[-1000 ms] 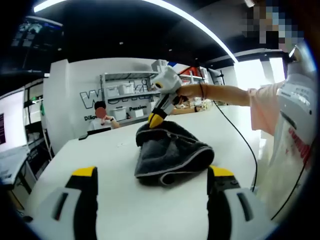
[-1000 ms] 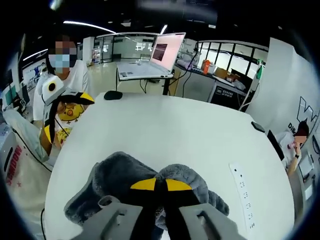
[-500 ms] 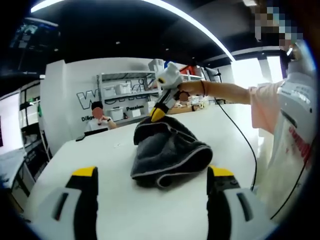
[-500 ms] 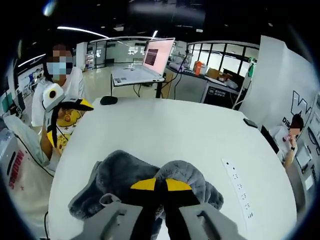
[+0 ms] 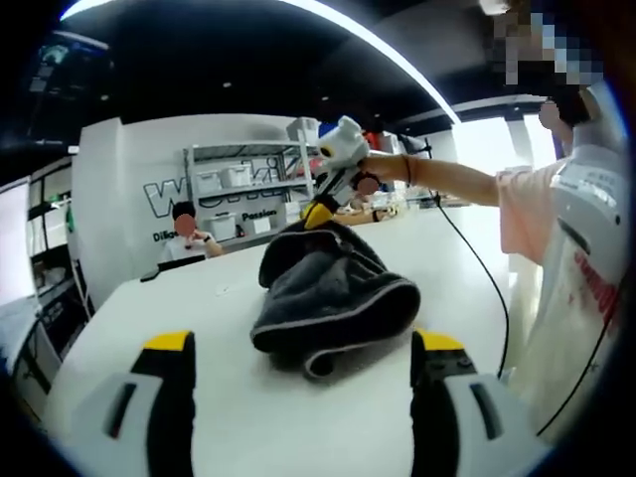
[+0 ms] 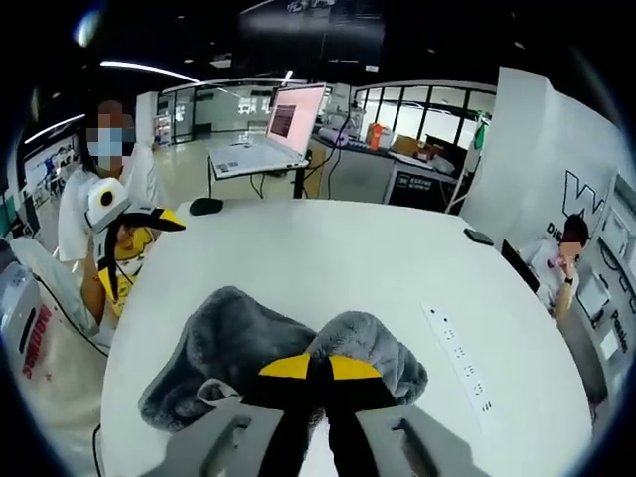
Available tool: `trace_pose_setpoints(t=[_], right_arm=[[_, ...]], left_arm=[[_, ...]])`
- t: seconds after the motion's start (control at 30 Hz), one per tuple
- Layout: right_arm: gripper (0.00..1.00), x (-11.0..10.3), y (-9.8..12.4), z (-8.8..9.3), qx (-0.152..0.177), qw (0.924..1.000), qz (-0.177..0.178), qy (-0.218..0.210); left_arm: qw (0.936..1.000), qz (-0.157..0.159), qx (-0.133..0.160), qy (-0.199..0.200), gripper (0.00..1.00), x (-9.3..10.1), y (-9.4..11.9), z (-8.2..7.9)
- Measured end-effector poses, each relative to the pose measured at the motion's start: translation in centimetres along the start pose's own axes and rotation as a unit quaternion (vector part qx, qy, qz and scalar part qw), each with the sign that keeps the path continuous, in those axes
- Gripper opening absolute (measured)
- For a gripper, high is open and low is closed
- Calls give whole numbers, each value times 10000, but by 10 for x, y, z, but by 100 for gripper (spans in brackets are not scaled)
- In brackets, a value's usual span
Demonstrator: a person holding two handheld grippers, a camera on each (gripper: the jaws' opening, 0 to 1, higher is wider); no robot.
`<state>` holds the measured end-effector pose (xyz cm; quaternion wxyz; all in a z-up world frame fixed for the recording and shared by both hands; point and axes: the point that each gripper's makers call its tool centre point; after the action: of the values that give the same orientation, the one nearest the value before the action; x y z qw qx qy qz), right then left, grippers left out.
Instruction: Fold the towel on the table until its edges align and the towel forms a compact rectangular stack.
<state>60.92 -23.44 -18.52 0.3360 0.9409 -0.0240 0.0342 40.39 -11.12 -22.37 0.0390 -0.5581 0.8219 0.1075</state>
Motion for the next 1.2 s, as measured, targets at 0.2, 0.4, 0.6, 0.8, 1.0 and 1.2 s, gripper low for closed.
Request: trace_pose_setpoints(t=[0.2, 0.4, 0.6, 0.8, 1.0, 1.2], right_arm=[[4, 1, 14, 5, 87, 9998, 86, -147], [4, 10, 33, 15, 157, 9992, 232, -292], [4, 14, 52, 29, 249, 9979, 412, -443], [4, 20, 71, 44, 340, 9956, 593, -634], [4, 30, 85, 58, 388, 9931, 743, -816], [4, 37, 99, 69, 477, 9905, 869, -955]], left_arm=[[10000, 58, -3, -6, 94, 4, -3, 0], [9999, 120, -53, -30, 94, 8, -7, 1], [9998, 193, -33, -58, 94, 13, -12, -2], [9996, 274, -51, -81, 94, 17, -18, -2], [9994, 321, -58, -114, 94, 19, -23, -3], [9993, 357, -59, -125, 94, 20, -26, -4]])
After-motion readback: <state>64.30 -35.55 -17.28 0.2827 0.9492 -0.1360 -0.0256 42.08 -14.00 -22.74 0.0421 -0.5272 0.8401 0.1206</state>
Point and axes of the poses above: the point that each gripper's makers call its tool centre point, and the gripper's own axes: y roughly backward along the fingers, x roughly to its right, z roughly out of its underside, and after that the axes turned 5 degrees about -z, right-handed
